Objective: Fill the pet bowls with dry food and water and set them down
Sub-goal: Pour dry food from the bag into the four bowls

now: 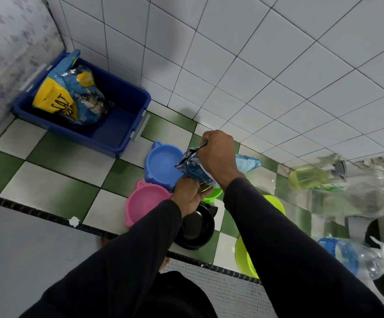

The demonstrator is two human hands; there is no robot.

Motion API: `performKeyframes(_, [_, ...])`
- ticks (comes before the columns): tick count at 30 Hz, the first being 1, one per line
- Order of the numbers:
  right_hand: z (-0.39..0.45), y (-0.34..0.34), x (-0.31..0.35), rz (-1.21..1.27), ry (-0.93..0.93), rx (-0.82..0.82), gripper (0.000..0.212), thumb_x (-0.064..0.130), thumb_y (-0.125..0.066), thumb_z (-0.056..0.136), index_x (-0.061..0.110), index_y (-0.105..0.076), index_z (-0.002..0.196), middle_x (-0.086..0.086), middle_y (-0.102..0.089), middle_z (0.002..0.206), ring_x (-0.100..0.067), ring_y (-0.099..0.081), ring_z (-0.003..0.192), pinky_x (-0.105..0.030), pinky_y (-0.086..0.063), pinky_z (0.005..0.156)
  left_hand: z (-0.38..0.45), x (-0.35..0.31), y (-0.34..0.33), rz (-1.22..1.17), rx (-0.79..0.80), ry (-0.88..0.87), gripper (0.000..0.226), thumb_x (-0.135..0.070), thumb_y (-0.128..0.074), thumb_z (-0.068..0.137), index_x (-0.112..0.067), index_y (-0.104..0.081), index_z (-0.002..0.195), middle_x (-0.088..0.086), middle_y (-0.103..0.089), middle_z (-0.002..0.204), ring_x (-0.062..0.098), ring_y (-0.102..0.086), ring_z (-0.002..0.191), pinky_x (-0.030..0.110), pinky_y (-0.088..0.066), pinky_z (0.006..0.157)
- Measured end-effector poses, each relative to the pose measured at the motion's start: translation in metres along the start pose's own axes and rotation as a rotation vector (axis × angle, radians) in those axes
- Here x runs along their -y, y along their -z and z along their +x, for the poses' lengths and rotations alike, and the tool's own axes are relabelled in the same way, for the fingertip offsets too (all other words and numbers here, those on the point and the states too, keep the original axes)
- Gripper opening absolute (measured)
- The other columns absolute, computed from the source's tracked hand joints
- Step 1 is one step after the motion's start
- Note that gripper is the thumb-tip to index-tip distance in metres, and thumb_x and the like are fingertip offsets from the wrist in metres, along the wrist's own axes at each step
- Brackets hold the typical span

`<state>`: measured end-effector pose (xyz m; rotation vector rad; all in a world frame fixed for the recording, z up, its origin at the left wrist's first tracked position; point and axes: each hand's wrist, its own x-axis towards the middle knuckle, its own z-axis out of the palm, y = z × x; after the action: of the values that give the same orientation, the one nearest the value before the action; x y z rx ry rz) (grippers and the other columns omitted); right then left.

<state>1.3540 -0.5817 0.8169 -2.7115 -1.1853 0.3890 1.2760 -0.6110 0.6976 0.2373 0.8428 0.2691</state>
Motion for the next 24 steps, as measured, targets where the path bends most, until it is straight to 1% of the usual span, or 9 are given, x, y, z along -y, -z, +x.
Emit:
performKeyframes(2, [-0.001,0.001,0.001,0.013,-0.005,0.003,0.016,0.006,-0.069,0.080,0.017,-0.062,0.072,-0.006,-0.064,0.085,-0.015,-0.053,0.067,-0.017,-0.029,0.047,0.001,0.000,0.001,0.016,0.000,-0.002,0.038,0.009,-0.042,0.100,-0.012,-0.059,0.126,0.014,-0.075,0.116,0.031,-0.071,0.107,0.050,-0.058,0.097])
performKeyframes(6, [-0.003,0.007,0.003,0.016,-0.011,0.026,0.013,0.005,-0.069,0.080,0.017,-0.070,0.075,-0.008,-0.067,0.089,-0.020,-0.058,0.074,-0.022,-0.038,0.056,0.001,0.000,0.000,0.038,-0.008,0.002,0.038,0.008,-0.040,0.101,-0.014,-0.058,0.127,0.015,-0.072,0.122,0.033,-0.069,0.113,0.054,-0.053,0.104])
performKeyframes(9, [-0.005,0.010,0.001,0.018,-0.015,0.002,0.013,0.005,-0.067,0.079,0.014,-0.076,0.079,-0.007,-0.067,0.085,-0.024,-0.062,0.077,-0.032,-0.053,0.067,0.001,-0.001,0.000,0.073,-0.021,-0.009,0.036,0.004,-0.038,0.104,-0.014,-0.057,0.129,0.016,-0.070,0.125,0.031,-0.069,0.110,0.049,-0.056,0.100])
performKeyframes(14, [-0.007,0.010,0.000,-0.025,-0.026,0.010,0.011,0.013,-0.071,0.079,0.016,-0.078,0.086,-0.004,-0.066,0.087,-0.025,-0.060,0.081,-0.037,-0.055,0.078,0.001,-0.002,-0.001,0.087,-0.056,-0.018,0.035,0.002,-0.036,0.106,-0.015,-0.058,0.126,0.015,-0.070,0.124,0.030,-0.070,0.105,0.045,-0.059,0.092])
performKeyframes(16, [-0.006,0.009,-0.001,-0.022,-0.021,0.031,0.008,0.014,-0.073,0.079,0.018,-0.078,0.085,-0.004,-0.070,0.088,-0.019,-0.058,0.072,-0.029,-0.051,0.068,0.001,-0.002,0.000,0.071,-0.059,-0.008,0.035,0.003,-0.035,0.105,-0.017,-0.060,0.120,0.013,-0.072,0.119,0.030,-0.070,0.104,0.046,-0.060,0.090])
performKeyframes(18, [-0.005,0.009,-0.002,-0.003,0.002,0.059,0.009,0.011,-0.073,0.080,0.017,-0.079,0.084,-0.004,-0.073,0.087,-0.007,-0.050,0.059,-0.018,-0.039,0.052,0.000,-0.003,0.002,0.046,-0.059,-0.003,0.034,0.002,-0.038,0.105,-0.019,-0.062,0.118,0.009,-0.075,0.110,0.030,-0.072,0.103,0.046,-0.061,0.088])
performKeyframes(19, [-0.005,0.009,-0.003,0.006,0.013,0.069,0.011,0.009,-0.072,0.081,0.016,-0.079,0.084,-0.003,-0.073,0.088,-0.004,-0.045,0.056,-0.013,-0.032,0.050,0.000,-0.003,0.002,0.035,-0.059,-0.002,0.034,0.002,-0.038,0.105,-0.019,-0.062,0.117,0.008,-0.077,0.106,0.030,-0.072,0.102,0.045,-0.061,0.087])
performKeyframes(21, [-0.006,0.010,-0.004,0.019,0.039,0.080,0.016,0.006,-0.070,0.081,0.015,-0.081,0.087,-0.001,-0.072,0.091,-0.001,-0.040,0.056,-0.006,-0.026,0.049,-0.001,-0.003,0.001,0.014,-0.055,-0.003,0.037,0.005,-0.038,0.103,-0.017,-0.063,0.116,0.008,-0.077,0.103,0.030,-0.072,0.100,0.044,-0.062,0.085])
performKeyframes(24, [-0.009,0.011,-0.006,0.064,0.085,0.063,0.025,0.000,-0.065,0.080,0.014,-0.082,0.093,-0.001,-0.072,0.098,-0.003,-0.040,0.059,-0.001,-0.035,0.051,-0.002,-0.004,0.000,-0.010,-0.043,-0.018,0.037,0.007,-0.038,0.102,-0.015,-0.063,0.118,0.013,-0.074,0.110,0.032,-0.070,0.102,0.046,-0.061,0.086])
